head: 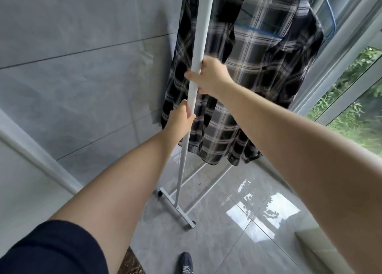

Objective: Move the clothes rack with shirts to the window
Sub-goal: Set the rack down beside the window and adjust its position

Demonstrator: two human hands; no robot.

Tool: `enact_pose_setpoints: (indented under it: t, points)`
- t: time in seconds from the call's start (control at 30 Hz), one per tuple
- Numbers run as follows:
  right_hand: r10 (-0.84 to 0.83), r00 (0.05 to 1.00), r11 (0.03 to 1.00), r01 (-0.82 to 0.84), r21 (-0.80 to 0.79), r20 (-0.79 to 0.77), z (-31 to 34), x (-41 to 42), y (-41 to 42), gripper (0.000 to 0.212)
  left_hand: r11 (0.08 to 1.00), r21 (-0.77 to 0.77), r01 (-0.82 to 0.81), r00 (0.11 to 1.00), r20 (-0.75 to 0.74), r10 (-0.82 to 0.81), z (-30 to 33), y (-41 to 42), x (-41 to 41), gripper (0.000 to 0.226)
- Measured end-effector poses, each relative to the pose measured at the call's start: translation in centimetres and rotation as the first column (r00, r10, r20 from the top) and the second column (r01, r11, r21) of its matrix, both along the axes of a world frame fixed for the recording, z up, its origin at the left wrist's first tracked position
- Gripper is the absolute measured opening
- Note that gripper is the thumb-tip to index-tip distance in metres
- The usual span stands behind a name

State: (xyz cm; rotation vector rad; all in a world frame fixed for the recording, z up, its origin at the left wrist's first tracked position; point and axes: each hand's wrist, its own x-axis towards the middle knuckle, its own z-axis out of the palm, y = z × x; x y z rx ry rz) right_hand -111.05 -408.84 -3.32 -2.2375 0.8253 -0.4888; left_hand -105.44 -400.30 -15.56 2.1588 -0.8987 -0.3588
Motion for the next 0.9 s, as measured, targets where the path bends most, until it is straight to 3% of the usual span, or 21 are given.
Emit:
enact_pose_setpoints:
  t: [0.17, 0.27, 0.57, 0.9]
  points:
    - [0.020, 0.997, 0.993, -0.011, 0.116, -0.074, -6.1, -0.5, 0.6, 0.033, 0.995, 0.098, 0.003, 0.996, -0.093, 0.006, -3.3, 0.9, -0.1, 0.012]
    - [0.036, 0.996, 0.990, -0.024, 0.138, -0.083, -7.7, -0.1, 0.8, 0.031, 0.994, 0.113, -0.008, 0.996, -0.091, 0.018, -4.9, 0.8, -0.5, 0.024]
    - [0.115, 0.989, 0.978, -0.097, 0.184, -0.091, -7.4, -0.1, -1.8, 0.026, 0.999, -0.032, -0.042, 0.997, -0.070, 0.040, -6.9, -1.1, -0.4, 0.024]
    - [0.117, 0.990, 0.975, -0.099, 0.198, -0.079, -7.1, 0.5, -5.8, 0.029, 0.999, -0.052, -0.012, 0.996, -0.089, 0.008, -7.1, -4.9, 0.5, 0.032]
